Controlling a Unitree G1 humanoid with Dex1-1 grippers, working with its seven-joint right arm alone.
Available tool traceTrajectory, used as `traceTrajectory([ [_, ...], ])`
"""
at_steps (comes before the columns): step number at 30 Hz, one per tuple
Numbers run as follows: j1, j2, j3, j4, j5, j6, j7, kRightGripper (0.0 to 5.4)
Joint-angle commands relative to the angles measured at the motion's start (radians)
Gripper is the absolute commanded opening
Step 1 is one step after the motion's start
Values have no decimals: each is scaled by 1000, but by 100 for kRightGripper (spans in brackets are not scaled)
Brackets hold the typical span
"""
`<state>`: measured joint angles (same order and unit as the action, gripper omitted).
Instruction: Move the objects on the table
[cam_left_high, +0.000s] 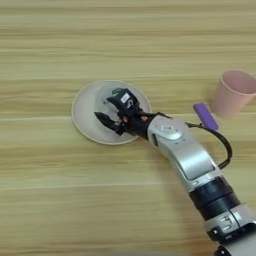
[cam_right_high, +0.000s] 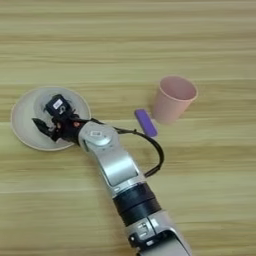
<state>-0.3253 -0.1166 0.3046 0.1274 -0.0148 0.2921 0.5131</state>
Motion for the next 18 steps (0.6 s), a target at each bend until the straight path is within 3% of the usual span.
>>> traceTrajectory([
  [1,-37,7,-36,-105,11,-50,-26,362],
  [15,0,1,-81,-298,15,-65,-72,531],
  [18,16,3,-69,-330,19,-63,-64,536],
])
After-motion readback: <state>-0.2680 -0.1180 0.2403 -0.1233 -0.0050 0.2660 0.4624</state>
